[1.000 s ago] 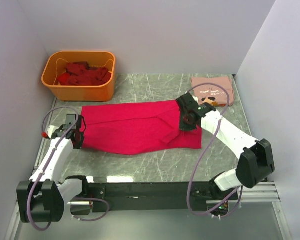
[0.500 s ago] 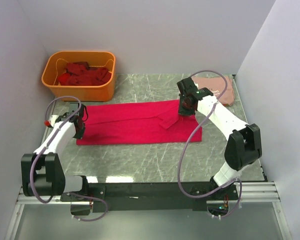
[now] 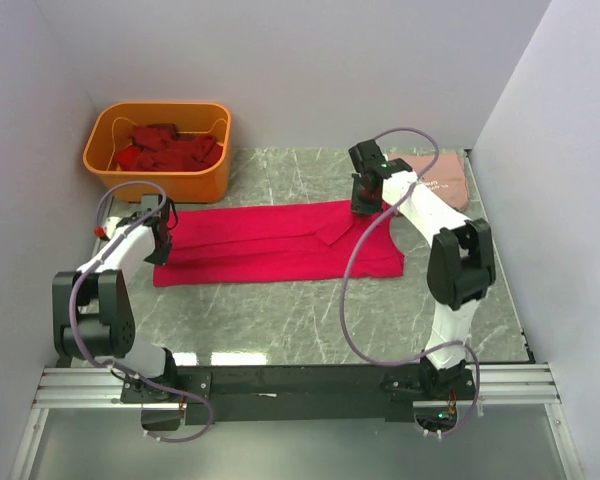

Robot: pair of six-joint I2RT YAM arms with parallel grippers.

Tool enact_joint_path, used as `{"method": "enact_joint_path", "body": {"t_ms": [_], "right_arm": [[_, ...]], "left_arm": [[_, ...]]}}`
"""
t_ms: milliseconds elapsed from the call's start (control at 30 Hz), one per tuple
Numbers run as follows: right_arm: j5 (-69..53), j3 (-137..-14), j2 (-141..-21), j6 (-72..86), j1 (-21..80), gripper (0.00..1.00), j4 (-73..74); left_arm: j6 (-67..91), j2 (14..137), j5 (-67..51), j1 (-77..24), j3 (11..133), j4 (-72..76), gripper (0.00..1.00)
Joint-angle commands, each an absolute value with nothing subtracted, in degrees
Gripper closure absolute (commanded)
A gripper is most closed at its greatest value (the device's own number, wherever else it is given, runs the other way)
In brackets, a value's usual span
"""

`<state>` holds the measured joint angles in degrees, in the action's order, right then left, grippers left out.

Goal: Fold and stack the t-shirts
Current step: Fold the tshirt

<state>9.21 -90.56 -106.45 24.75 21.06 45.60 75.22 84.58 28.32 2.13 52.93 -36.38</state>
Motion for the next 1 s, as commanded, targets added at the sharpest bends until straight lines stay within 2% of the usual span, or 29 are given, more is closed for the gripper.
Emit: {"method": "enact_joint_path", "body": {"t_ms": [0,33,67,100,133,167,267,300,433,533,600,767,967], "right_arm": [[8.44,-97.01,-111.42,23.20,19.08,1.00,43.07],[7.92,-98.25,-112.66,22.94,18.90,0.96,42.89],[7.74,-99.83,-114.15,22.94,18.37,0.88,43.59],[7.82,-103.32,-116.95,23.03,18.11,0.79,44.29],[7.56,-105.45,-118.37,22.77,17.93,0.58,46.39],[8.08,-107.90,-120.65,22.85,17.76,0.52,48.41],[8.27,-110.92,-119.29,23.03,17.84,0.32,49.84],[7.74,-108.13,-117.96,22.94,17.75,0.27,47.83],[1.07,-96.44,-110.67,22.76,17.75,0.25,41.60],[-8.06,-86.77,-106.27,22.76,17.93,0.22,35.54],[-13.42,-82.38,-105.12,22.94,18.10,0.16,32.62],[-17.05,-82.26,-108.44,23.11,19.77,0.15,28.92],[-19.33,-95.60,-121.95,25.04,22.06,0.14,29.17]], "left_arm": [[72.78,87.27,28.31,2.99,56.85,-33.84,0.92],[71.56,88.75,27.69,3.08,57.65,-33.84,0.84],[71.11,89.29,27.42,3.25,58.44,-34.19,0.59],[70.93,89.73,27.33,3.34,59.93,-34.80,0.45],[70.67,90.08,27.86,3.34,60.64,-35.41,0.35],[70.66,89.91,28.04,3.34,61.25,-36.64,0.21],[70.75,87.37,29.09,3.43,61.88,-37.44,0.01],[70.93,86.58,29.35,3.34,61.44,-37.70,0.00],[69.45,81.49,28.57,3.34,59.51,-38.15,0.01],[65.59,78.59,24.36,3.34,56.61,-35.25,0.01],[63.99,77.18,20.31,3.16,54.07,-33.32,0.01],[60.47,73.48,16.88,1.94,50.54,-28.30,0.00],[59.15,73.30,17.67,0.97,51.59,-30.84,0.01]]}}
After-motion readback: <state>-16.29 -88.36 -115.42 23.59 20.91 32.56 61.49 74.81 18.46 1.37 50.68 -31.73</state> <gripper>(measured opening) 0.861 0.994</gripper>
